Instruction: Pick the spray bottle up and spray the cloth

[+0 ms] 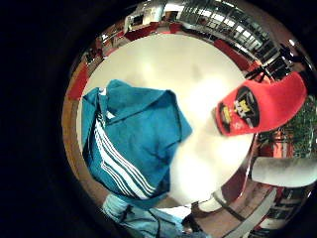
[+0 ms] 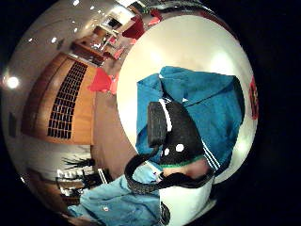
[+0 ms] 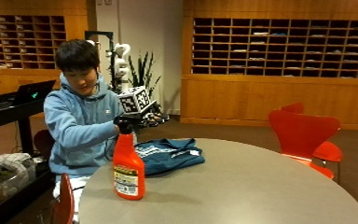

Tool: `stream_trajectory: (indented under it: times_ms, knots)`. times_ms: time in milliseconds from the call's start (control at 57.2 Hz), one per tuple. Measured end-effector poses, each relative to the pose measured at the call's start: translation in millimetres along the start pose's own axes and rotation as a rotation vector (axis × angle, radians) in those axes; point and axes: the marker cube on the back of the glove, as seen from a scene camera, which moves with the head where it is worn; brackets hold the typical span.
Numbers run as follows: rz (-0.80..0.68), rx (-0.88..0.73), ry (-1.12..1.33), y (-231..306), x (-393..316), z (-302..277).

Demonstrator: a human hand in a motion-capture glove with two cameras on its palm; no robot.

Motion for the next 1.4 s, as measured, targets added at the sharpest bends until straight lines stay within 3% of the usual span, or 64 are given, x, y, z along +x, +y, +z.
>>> stream_trajectory:
  times_ms: [786, 978, 1398]
  knots:
    - [0.041, 0.604, -0.240, 48.6, 41.1, -67.6]
    - [0.140, 0.722, -0.336, 70.4, 65.3, -71.6]
    - [0.363, 0.798, -0.488, 69.8, 135.9, -66.6]
